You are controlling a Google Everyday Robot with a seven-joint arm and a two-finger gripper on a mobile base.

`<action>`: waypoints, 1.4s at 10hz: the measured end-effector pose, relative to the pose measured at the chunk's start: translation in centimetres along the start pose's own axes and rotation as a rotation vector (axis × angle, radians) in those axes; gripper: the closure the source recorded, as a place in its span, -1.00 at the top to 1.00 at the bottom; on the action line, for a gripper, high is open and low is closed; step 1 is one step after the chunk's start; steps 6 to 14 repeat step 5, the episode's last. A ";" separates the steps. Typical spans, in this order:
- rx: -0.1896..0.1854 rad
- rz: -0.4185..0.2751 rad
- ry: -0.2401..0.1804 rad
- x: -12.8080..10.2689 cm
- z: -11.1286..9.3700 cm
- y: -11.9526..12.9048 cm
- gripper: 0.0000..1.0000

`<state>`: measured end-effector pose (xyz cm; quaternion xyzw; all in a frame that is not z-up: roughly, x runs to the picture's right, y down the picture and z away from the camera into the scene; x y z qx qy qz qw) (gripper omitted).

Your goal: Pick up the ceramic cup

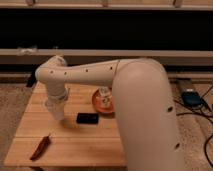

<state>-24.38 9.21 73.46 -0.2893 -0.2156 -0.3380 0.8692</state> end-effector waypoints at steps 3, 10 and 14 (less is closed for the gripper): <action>0.035 -0.038 -0.032 -0.2 -2.2 -0.3 -1.00; 0.034 -0.042 -0.033 -0.4 -2.2 -0.3 -1.00; 0.034 -0.042 -0.033 -0.4 -2.2 -0.3 -1.00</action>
